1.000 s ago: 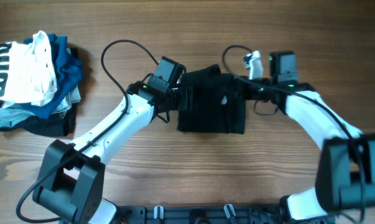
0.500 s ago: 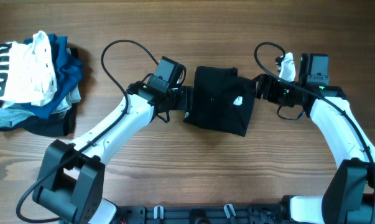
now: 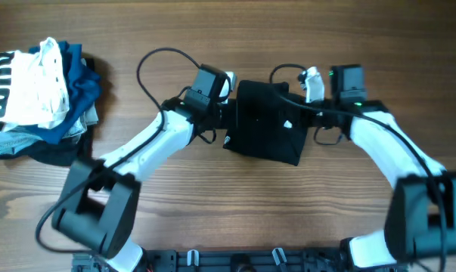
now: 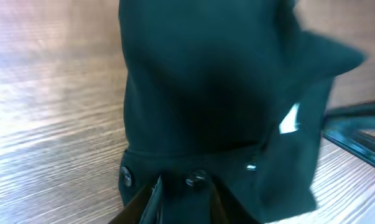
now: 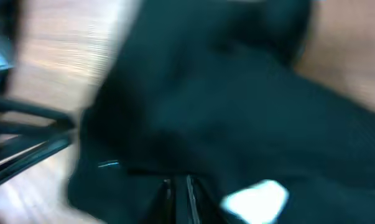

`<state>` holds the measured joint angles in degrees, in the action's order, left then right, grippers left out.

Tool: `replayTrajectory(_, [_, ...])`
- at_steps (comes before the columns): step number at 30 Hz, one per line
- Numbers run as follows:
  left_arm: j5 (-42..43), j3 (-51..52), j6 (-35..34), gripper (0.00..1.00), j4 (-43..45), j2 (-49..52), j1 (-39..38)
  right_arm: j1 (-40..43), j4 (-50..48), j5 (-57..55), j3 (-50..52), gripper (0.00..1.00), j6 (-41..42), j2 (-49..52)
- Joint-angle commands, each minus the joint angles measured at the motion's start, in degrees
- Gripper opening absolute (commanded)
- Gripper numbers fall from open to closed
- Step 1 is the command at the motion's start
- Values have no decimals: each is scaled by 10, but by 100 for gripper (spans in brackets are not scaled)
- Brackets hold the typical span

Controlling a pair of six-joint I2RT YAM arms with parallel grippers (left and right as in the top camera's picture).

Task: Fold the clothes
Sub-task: 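Grasp the black bundle with both grippers and lift it off the table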

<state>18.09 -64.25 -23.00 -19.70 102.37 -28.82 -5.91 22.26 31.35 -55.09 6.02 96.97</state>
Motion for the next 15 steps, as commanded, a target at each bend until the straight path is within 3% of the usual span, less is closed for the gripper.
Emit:
replayTrajectory(1, [17, -4, 3, 45, -12, 28, 30, 14, -7, -68, 8, 9, 83, 77])
replayTrajectory(5, [20, -4, 3, 80, -8, 28, 84, 15, -7, -56, 8, 8, 90, 123])
replayTrajectory(9, [162, -4, 30, 96, 7, 35, 142, 14, -10, -57, 8, 8, 90, 123])
replayTrajectory(12, [322, -4, 106, 100, 39, 62, 156, 14, -8, -57, 8, 8, 90, 123])
replayTrajectory(15, [340, -4, 111, 100, 48, 101, 156, 15, -8, -57, 8, 8, 90, 123])
